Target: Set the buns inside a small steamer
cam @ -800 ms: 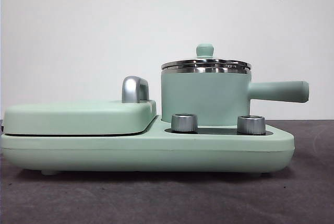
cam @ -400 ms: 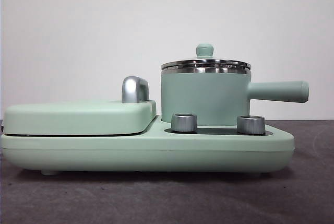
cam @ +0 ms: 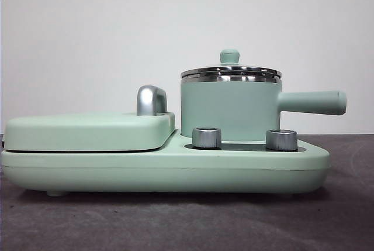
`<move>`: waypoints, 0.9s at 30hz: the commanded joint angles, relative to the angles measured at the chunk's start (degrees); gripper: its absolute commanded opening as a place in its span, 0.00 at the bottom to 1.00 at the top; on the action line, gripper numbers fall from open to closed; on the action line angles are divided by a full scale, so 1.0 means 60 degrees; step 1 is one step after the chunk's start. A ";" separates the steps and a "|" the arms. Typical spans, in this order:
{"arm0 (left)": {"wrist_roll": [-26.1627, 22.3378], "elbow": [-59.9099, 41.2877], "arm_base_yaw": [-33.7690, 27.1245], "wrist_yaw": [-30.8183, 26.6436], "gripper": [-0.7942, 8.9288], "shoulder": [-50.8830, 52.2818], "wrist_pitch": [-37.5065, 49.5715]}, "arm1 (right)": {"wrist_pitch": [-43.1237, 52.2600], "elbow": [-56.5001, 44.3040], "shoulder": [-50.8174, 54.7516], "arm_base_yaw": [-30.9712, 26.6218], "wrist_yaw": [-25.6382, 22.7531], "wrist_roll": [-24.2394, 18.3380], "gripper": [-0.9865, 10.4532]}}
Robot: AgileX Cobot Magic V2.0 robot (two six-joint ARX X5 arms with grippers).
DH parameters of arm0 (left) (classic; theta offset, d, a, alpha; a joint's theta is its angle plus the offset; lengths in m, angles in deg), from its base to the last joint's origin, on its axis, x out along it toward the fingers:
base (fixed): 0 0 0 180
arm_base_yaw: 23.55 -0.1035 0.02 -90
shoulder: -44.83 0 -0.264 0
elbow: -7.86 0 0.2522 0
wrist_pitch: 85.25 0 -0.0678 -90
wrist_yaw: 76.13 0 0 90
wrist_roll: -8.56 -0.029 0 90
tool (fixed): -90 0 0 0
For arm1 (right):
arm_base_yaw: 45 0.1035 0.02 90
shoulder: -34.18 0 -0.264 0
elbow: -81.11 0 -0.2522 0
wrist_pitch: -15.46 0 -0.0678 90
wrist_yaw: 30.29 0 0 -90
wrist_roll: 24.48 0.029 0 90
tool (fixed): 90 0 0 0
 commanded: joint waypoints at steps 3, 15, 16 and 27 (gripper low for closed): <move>0.0033 -0.0189 -0.0007 -0.0025 0.09 0.0004 0.0076 | 0.0069 -0.0095 0.0000 -0.0102 -0.0033 0.0098 0.10; 0.0033 -0.0189 -0.0007 -0.0025 0.09 0.0004 0.0073 | 0.0310 -0.0091 0.0000 -0.0277 -0.0033 0.0127 0.10; 0.0029 -0.0189 -0.0007 -0.0025 0.09 0.0004 0.0073 | 0.0310 -0.0091 0.0000 -0.0277 -0.0033 0.0127 0.10; 0.0033 -0.0189 -0.0007 -0.0025 0.09 0.0004 0.0073 | 0.0310 -0.0091 0.0000 -0.0277 -0.0033 0.0127 0.10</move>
